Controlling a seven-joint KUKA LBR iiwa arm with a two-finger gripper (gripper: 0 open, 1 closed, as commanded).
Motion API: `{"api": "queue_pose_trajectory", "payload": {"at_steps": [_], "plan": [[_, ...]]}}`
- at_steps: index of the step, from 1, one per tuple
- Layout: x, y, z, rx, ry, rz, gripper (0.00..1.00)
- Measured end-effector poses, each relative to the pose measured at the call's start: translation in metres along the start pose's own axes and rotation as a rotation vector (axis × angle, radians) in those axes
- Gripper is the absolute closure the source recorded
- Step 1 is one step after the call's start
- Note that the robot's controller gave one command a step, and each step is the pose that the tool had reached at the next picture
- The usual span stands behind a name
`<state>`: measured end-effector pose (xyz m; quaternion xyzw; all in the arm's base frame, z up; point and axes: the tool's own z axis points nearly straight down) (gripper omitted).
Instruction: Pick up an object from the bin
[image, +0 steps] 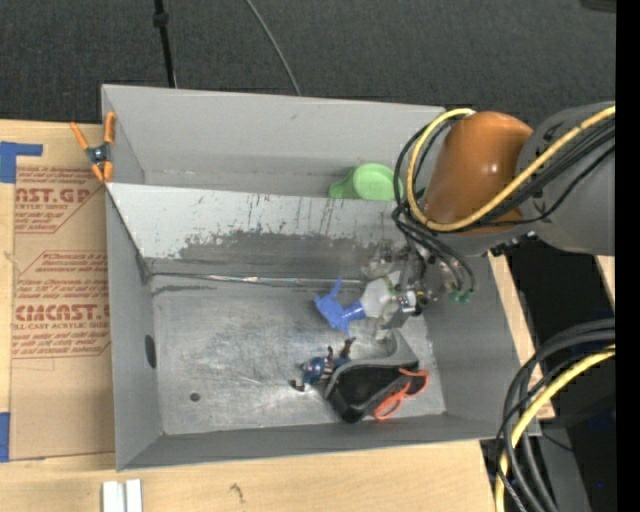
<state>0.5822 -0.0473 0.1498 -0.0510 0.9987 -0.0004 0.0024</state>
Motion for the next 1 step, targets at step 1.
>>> {"api": "queue_pose_trajectory", "payload": {"at_steps": [1], "plan": [[0.0011,0.0004,-0.0097,-0.001,0.004,0.0,1.0]]}}
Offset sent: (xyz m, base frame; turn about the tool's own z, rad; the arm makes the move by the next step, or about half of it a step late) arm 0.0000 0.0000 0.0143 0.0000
